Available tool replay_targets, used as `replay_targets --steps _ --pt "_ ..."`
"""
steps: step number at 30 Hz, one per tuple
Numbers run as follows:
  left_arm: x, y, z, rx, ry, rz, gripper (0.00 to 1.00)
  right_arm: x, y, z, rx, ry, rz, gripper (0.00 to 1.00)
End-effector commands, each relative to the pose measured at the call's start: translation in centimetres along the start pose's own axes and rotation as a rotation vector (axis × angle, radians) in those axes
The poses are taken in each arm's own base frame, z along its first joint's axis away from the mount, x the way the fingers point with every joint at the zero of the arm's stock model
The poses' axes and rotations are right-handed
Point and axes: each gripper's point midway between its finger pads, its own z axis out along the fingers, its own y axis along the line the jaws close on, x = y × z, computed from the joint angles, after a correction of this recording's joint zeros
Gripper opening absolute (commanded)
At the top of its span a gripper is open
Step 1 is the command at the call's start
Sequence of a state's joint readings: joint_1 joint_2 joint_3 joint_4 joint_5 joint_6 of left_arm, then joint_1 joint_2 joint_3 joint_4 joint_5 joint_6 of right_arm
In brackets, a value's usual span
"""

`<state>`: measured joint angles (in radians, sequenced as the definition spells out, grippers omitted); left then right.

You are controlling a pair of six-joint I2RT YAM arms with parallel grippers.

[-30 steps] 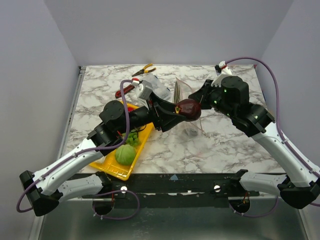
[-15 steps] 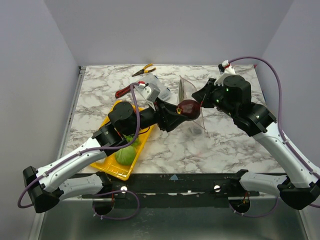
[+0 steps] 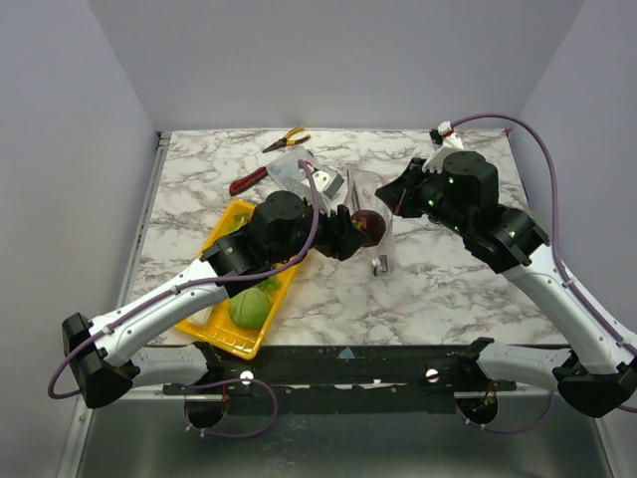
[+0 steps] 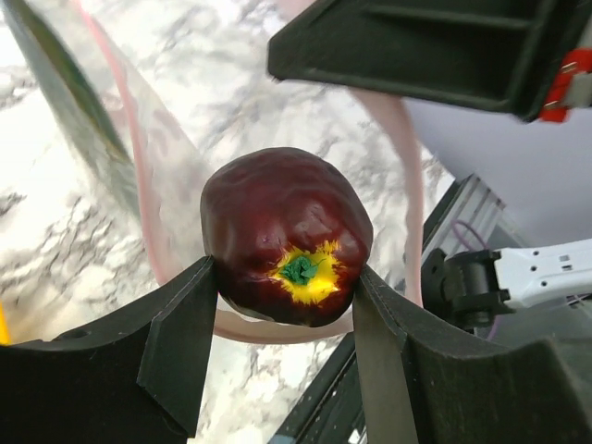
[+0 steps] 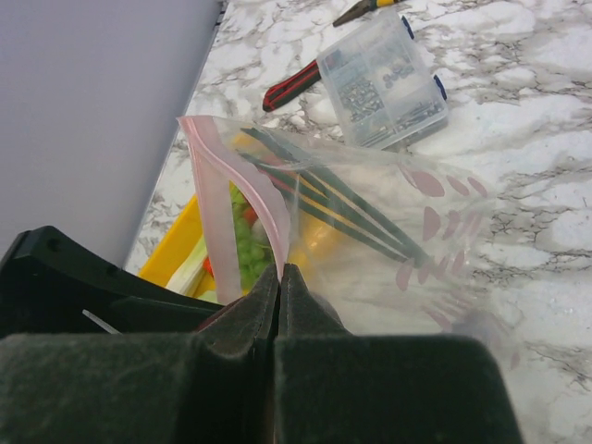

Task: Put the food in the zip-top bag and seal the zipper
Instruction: Place the fake fruit in the zipper food storage bag, then pick up the fake fruit from the bin.

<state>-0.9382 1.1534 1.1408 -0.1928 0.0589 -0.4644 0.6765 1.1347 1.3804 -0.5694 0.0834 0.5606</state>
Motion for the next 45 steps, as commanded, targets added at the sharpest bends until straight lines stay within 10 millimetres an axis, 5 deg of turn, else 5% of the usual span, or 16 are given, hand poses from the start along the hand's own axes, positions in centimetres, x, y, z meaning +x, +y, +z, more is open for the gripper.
replay_targets --steps 1,4,9,17,25,32,40,45 --pt "-0.5 0.8 -0.5 -0.086 0.022 -0.022 0.00 -0.9 1.6 -0.6 -0.066 -0.023 0.010 0.01" --pt "-0.9 0.4 -0.5 -0.097 0.055 -0.045 0.06 -0.8 1.8 -0.3 -0.073 -0.014 0.009 0.01" --pt "-1.4 0.0 -0.8 -0.096 0.071 -0.076 0.53 -0.8 1.7 -0.3 -0.070 -0.014 0.007 0.01" --pt "-2.5 -1.6 -2.7 -0.023 0.055 -0.086 0.94 -0.9 1.4 -0.4 -0.056 -0.017 -0.006 0.01" --pt "-3.6 0.4 -6.5 -0.074 -0.012 -0.080 0.95 -0.6 1.1 -0.3 -0.047 -0.015 -0.007 0.01" --pt "-3.2 5.5 -10.0 -0.263 -0.069 -0.076 0.95 -0.5 1.0 -0.3 -0.043 -0.018 -0.004 0.01" --pt "4.5 14.6 -11.4 -0.597 0.066 -0.147 0.95 -0.3 0.6 -0.1 -0.033 -0.026 0.006 0.00" --pt "8.3 18.1 -10.9 -0.663 0.142 -0.241 0.95 0.4 0.2 0.5 -0.024 -0.016 0.007 0.01"
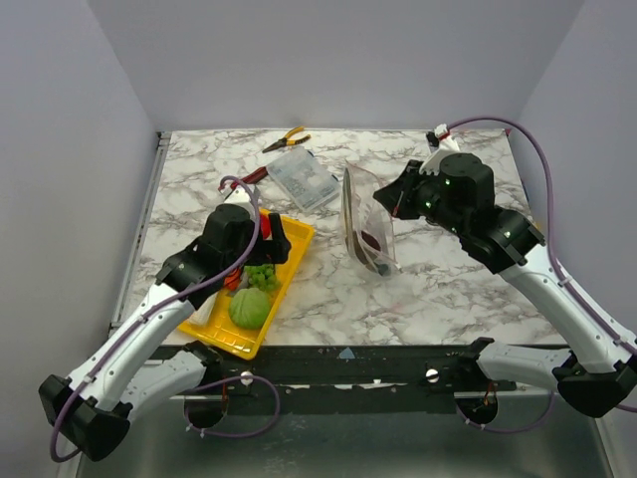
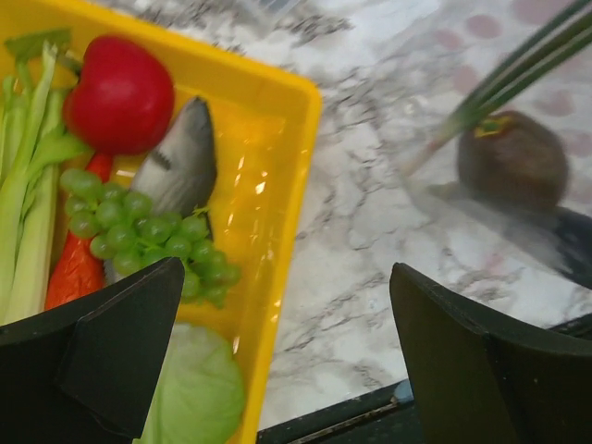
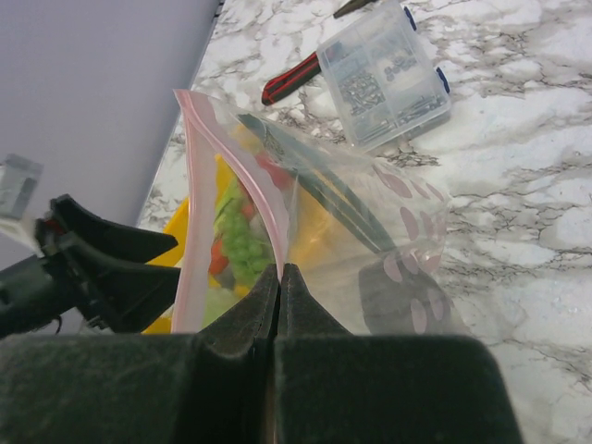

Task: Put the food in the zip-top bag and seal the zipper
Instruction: Pick up the fake fruit from the bin.

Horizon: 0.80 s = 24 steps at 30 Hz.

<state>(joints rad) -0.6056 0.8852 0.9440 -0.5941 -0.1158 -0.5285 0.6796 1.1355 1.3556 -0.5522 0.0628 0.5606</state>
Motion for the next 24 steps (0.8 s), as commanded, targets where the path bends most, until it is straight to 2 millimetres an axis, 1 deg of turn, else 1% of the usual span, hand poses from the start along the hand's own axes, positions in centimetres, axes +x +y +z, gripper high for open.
replay_targets --steps 1,5,9,10,12,16,19,20,24 --pt "2.4 3.4 1.9 -0.102 0.072 -0.062 0.95 -0.4 0.1 0.2 -0.006 -0.034 0.008 0.01" --pt "2.6 5.3 3.7 -0.175 0.107 -0.043 0.95 -0.2 -0.1 0.9 0.002 -0.029 0.004 0.01" --pt "2.8 7.1 5.7 -0.257 0.160 0.057 0.93 -0.2 -0.1 1.3 0.009 -0.024 -0.001 0.01" --pt "3.0 7.5 6.1 -0.282 0.190 0.062 0.91 -0.2 -0.2 1.4 0.015 -0.025 -0.002 0.01" --pt "4.0 8.3 6.5 -0.319 0.233 0.055 0.90 -0.2 -0.3 1.4 0.018 -0.024 -0.002 0.01" --pt "5.5 10.2 6.9 -0.360 0.220 -0.065 0.89 0.3 -0.8 1.2 0.035 -0.015 0.002 0.01" --pt "5.7 11.3 7.0 -0.353 0.201 -0.148 0.88 0.8 -1.1 1.1 0.038 -0.013 0.007 0.01" --pt "5.7 11.5 7.1 -0.350 0.199 -0.166 0.88 1.0 -1.2 1.2 0.038 -0.008 0.006 0.01" --pt "7.5 12.2 8.3 -0.332 0.255 -0.268 0.85 1.4 -1.2 1.4 0.037 0.009 0.001 0.01"
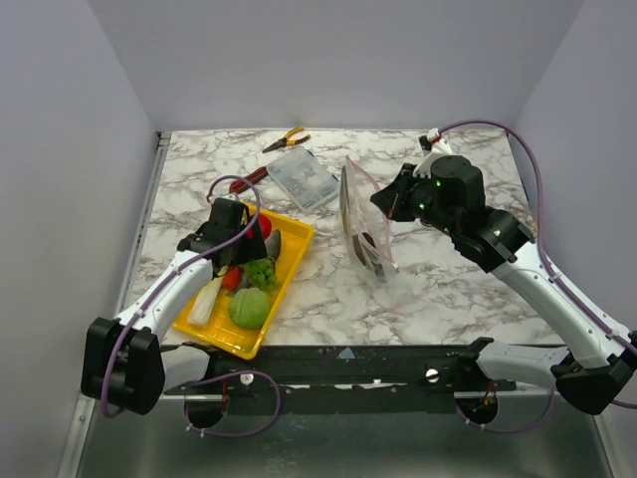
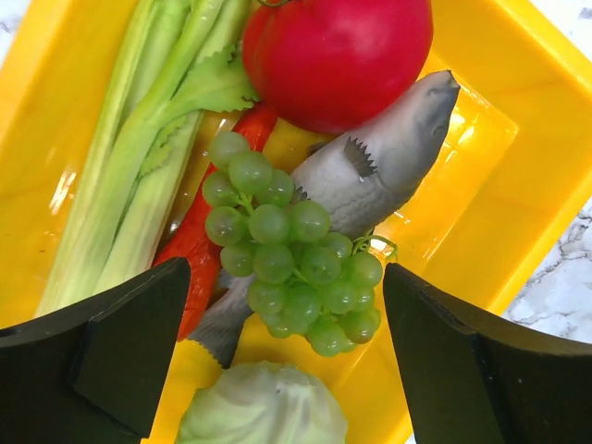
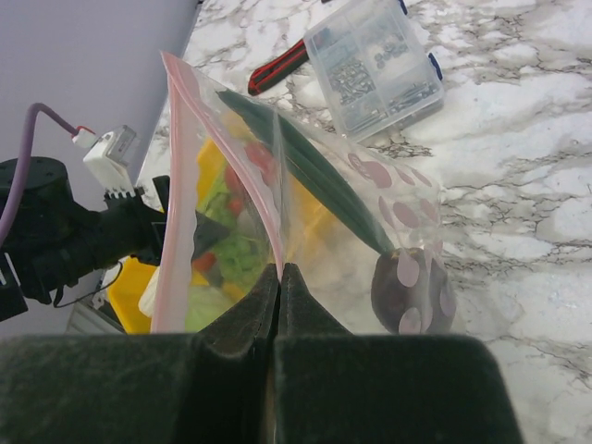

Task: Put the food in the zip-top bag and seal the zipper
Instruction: Pick up the fake fruit from the bin.

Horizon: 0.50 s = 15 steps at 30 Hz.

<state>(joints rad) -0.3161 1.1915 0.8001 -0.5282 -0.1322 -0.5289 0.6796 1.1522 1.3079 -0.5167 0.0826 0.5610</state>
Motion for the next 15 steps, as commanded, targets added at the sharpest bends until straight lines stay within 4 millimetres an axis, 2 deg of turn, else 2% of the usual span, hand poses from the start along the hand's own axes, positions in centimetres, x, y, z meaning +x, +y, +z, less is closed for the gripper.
replay_targets --steps 1,3,6,11,12,15 --pt "0.8 -0.9 1.7 0.090 0.062 -0.127 0.84 0.2 0.0 0.1 -0.003 -0.003 0.004 0.01" --pt "1.3 -1.3 2.4 0.125 0.109 -0.160 0.78 0.3 0.3 0.1 -0.018 0.003 0.004 0.01" --pt "1.3 -1.6 3.1 0.140 0.131 -0.170 0.74 0.5 0.5 0.0 -0.035 0.003 0.012 0.01" --pt "2.2 -1.0 3.7 0.107 0.164 -0.163 0.66 0.5 0.4 -0.2 -0.038 -0.008 0.018 0.01" --pt "2.3 -1.0 3.6 0.110 0.165 -0.161 0.63 0.5 0.4 -0.2 -0.039 -0.008 0.018 0.01" --pt "2.2 -1.2 3.3 0.128 0.156 -0.151 0.43 0.3 0.5 -0.2 -0.042 -0.013 0.017 0.01"
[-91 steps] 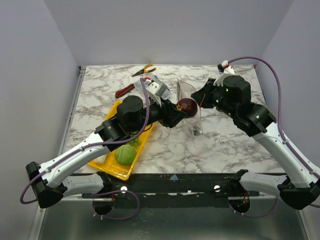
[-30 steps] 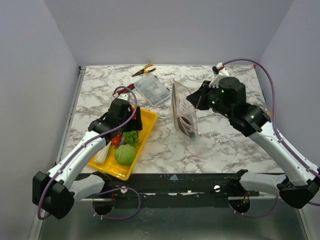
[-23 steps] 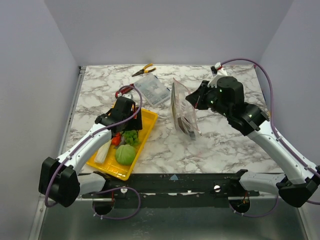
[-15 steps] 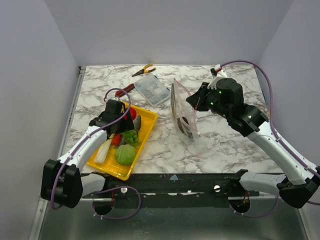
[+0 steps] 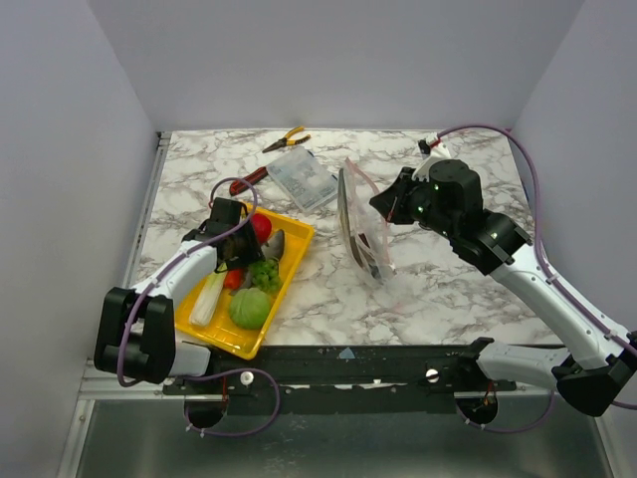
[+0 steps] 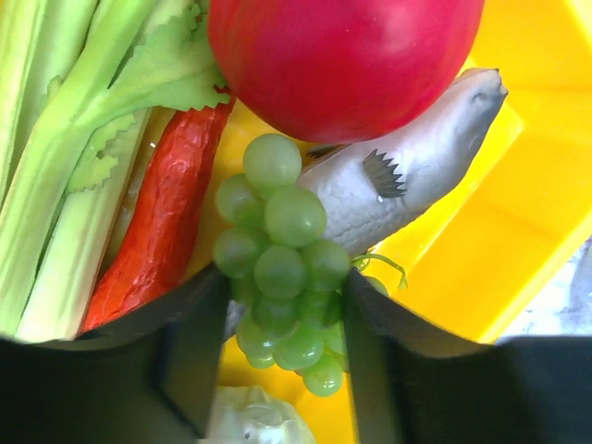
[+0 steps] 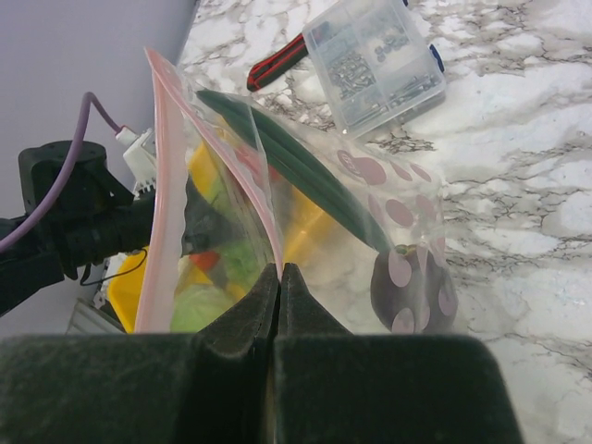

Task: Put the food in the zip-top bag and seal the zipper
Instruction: Pick up the fake fruit from the bin.

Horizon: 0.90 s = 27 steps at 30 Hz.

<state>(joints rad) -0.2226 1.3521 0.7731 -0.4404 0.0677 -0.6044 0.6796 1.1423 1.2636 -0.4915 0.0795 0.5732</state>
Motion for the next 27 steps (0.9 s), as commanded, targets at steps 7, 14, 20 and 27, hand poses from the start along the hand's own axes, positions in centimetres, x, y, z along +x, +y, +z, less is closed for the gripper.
replay_targets --steps 7,14,20,27 --pt "-0.1 -2.9 -3.1 0.177 -0.035 -0.002 0.12 -0.8 1.1 -0.3 -0.033 -0.010 0.001 0.01" --pt "-1.6 -4.0 -8.7 0.269 -0.212 0.019 0.04 -0.8 0.9 -0.3 -0.019 0.002 -0.002 0.01" --pt "-2.8 -5.2 -13.8 0.342 -0.329 0.069 0.00 -1.0 0.8 -0.5 -0.004 0.006 -0.011 0.01" --pt "-2.6 -8.4 -20.1 0.556 -0.417 0.140 0.00 -1.3 0.9 0.3 -0.012 -0.011 -0.027 0.01"
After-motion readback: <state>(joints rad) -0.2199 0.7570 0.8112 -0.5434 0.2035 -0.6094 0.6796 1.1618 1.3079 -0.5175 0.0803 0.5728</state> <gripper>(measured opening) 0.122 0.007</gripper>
